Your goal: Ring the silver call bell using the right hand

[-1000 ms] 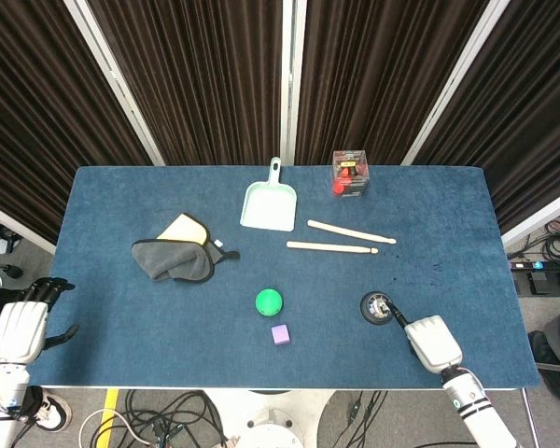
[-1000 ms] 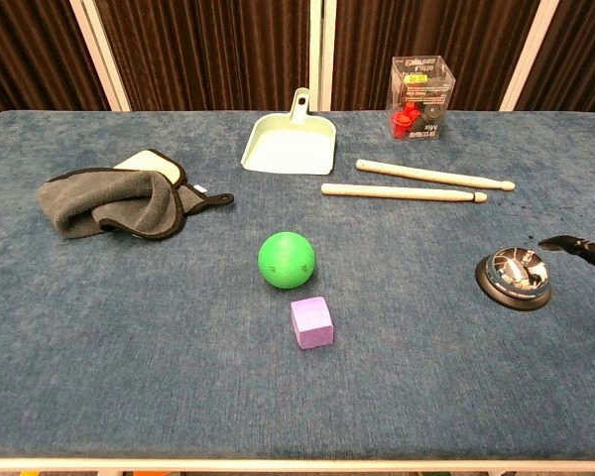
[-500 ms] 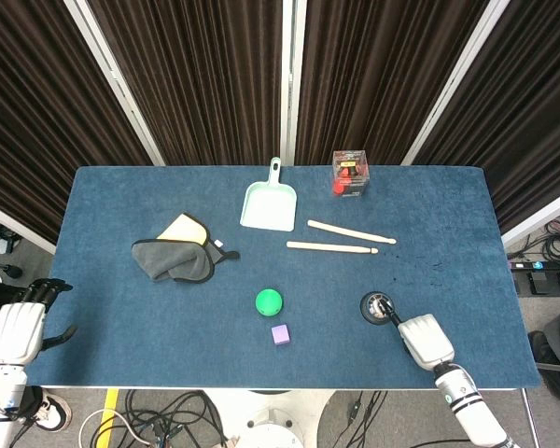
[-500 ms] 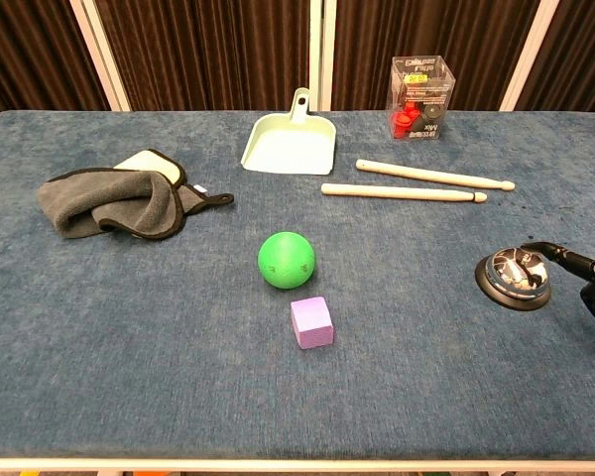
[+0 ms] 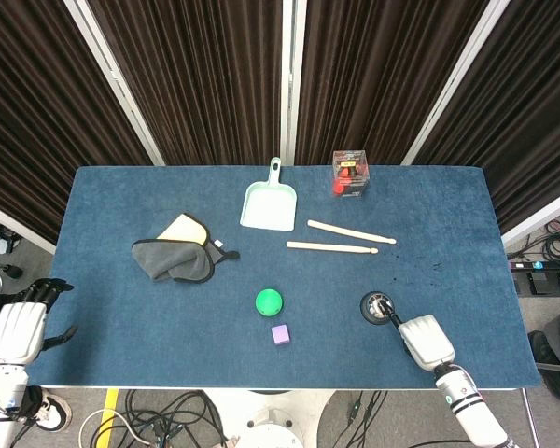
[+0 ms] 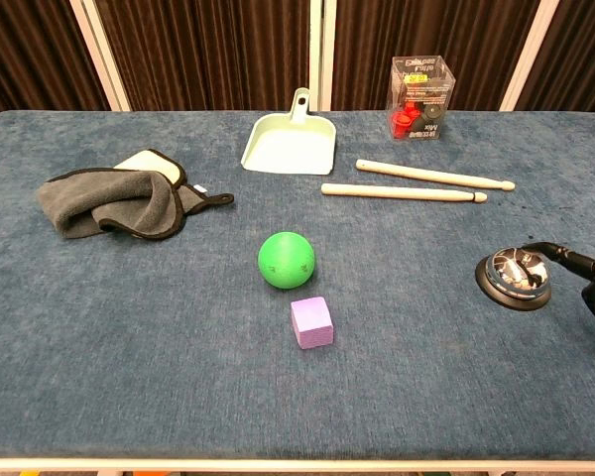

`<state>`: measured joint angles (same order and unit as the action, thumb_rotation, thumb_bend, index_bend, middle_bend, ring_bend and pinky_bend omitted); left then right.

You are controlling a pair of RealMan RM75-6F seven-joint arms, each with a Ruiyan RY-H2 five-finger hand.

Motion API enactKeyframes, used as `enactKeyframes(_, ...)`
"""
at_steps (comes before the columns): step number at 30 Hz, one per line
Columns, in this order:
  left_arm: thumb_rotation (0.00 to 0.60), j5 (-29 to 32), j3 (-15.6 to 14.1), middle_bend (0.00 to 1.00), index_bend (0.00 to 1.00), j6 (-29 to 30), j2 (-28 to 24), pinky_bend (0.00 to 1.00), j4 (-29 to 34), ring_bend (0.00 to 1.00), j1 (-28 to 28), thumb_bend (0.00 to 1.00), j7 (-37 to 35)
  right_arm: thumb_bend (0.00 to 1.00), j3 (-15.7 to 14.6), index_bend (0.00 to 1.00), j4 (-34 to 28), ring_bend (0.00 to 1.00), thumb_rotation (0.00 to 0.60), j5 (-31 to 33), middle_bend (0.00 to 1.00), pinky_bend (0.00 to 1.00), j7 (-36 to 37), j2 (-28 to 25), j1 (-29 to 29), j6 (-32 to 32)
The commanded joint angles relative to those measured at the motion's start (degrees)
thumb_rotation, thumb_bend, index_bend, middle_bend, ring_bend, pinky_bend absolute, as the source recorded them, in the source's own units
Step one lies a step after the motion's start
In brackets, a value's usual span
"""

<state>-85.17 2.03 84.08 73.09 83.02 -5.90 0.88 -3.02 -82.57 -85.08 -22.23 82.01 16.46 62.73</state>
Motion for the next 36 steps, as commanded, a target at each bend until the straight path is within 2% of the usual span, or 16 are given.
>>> enactKeyframes(1, 0.600, -0.02, 0.01, 0.23, 0.29, 0.03, 0.01, 0.32, -0.05, 0.17, 0.01, 0.16, -0.04, 1.00, 0.05, 0.00, -0.26, 0.82, 0.600, -0.03, 0.89, 0.70, 0.07, 0.01, 0.03, 0.31)
enactKeyframes(8, 0.600, -0.34, 0.03, 0.23, 0.29, 0.17, -0.03, 0.32, 0.20, 0.17, -0.09, 0.16, 0.13, 1.00, 0.35, 0.00, -0.66, 0.82, 0.600, -2.18, 0.89, 0.70, 1.71, -0.32, -0.04, 3.29)
enactKeyframes(19, 0.600, -0.11, -0.04, 0.23, 0.29, -0.14, -0.15, 0.32, 0.35, 0.17, -0.09, 0.16, 0.25, 1.00, -0.65, 0.00, 0.35, 0.82, 0.600, 0.73, 0.89, 0.70, -0.36, 0.47, -0.16, 0.35)
enactKeyframes(28, 0.600, -0.48, 0.06, 0.23, 0.29, 0.31, -0.24, 0.32, 0.62, 0.17, -0.10, 0.16, 0.09, 1.00, 0.56, 0.00, -0.84, 0.82, 0.600, -3.97, 0.89, 0.70, 3.81, -0.60, -0.30, 6.65)
enactKeyframes(36, 0.600, -0.43, -0.02, 0.23, 0.29, 0.25, -0.25, 0.32, 0.80, 0.17, -0.04, 0.16, 0.14, 1.00, 3.50, 0.00, -3.81, 0.82, 0.600, -6.31, 0.89, 0.70, 6.77, -5.11, -1.83, 15.40)
